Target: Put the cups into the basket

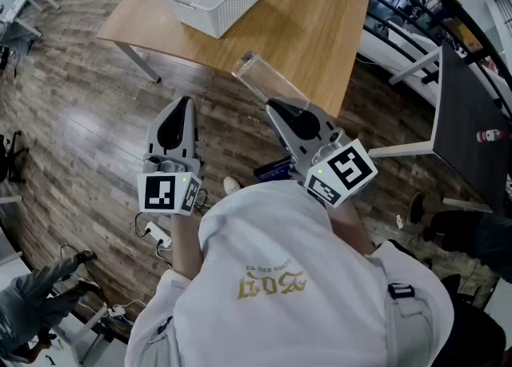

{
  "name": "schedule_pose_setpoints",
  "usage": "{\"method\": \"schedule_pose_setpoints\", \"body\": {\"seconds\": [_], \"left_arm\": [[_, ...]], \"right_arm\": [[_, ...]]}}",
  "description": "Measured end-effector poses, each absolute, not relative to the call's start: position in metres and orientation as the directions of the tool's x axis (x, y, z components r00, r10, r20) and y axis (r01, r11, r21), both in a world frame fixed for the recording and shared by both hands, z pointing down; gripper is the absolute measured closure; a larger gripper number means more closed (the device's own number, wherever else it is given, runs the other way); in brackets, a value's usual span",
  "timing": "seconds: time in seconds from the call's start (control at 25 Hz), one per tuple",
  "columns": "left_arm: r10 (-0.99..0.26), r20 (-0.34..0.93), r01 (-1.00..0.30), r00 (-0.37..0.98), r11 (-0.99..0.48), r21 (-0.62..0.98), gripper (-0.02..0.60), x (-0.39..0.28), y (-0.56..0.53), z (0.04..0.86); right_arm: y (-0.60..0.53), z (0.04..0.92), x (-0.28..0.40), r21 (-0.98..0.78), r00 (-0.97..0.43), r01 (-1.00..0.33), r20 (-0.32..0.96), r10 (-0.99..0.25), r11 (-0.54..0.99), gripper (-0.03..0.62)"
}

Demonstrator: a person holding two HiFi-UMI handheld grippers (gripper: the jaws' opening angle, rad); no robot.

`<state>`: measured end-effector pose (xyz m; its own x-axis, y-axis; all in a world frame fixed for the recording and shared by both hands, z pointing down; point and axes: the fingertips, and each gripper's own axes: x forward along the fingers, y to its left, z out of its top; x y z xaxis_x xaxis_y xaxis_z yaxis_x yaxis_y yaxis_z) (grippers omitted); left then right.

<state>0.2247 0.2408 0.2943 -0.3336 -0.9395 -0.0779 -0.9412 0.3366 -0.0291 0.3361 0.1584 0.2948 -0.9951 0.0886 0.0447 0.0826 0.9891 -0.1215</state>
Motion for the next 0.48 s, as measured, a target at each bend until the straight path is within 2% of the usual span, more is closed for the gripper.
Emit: {"method": "schedule_pose_setpoints", "body": {"seconds": [0.48], "left_arm": [[-0.940, -0.082, -0.942, -0.332, 0.335, -0.032, 0.575, 0.242, 0.232, 0.291]], "right_arm": [[0.153, 0.292, 0.352, -0.115, -0.994, 0.093, 0.041, 0.099, 0.989, 0.569]]}}
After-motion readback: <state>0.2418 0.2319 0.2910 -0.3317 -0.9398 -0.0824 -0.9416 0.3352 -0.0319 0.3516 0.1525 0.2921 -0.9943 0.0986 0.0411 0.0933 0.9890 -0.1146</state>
